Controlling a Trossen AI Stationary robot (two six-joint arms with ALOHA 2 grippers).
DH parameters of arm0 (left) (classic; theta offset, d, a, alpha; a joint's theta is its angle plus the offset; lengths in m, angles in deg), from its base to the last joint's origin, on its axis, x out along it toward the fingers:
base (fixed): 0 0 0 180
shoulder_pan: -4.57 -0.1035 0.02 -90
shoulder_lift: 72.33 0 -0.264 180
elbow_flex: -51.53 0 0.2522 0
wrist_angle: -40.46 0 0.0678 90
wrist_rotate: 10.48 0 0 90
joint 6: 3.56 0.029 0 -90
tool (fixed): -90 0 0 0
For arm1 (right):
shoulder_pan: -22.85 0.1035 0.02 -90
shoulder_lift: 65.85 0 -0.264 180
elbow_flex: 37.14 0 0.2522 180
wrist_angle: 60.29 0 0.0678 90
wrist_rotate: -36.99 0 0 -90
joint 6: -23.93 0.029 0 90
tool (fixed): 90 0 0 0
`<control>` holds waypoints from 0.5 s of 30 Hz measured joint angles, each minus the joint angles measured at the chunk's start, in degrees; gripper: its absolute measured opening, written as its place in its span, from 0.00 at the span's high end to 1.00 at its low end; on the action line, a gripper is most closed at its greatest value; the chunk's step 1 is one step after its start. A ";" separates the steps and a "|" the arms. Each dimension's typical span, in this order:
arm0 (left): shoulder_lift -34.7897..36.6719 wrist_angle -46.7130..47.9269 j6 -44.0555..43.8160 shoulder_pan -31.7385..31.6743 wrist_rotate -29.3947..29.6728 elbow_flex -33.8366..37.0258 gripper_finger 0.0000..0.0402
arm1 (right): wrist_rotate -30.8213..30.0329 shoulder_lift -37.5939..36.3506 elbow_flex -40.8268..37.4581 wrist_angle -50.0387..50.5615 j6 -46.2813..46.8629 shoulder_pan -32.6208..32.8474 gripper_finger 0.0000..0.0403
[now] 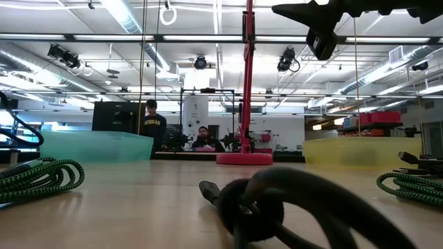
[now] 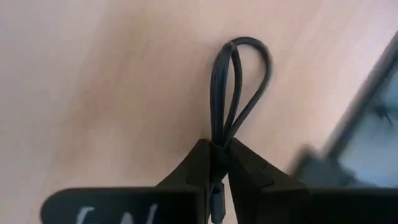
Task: Pick & Place USB Port
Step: Put the black USB cable into the green bin
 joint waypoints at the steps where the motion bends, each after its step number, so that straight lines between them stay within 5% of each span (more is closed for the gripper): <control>1: 1.04 1.13 0.21 -0.11 3.93 0.13 0.92 | 0.00 0.00 0.00 -0.01 -0.05 0.00 0.49; 15: 25.49 36.68 -10.40 -0.59 43.16 0.09 0.92 | 0.02 -0.02 0.00 -0.06 -0.05 -0.02 0.49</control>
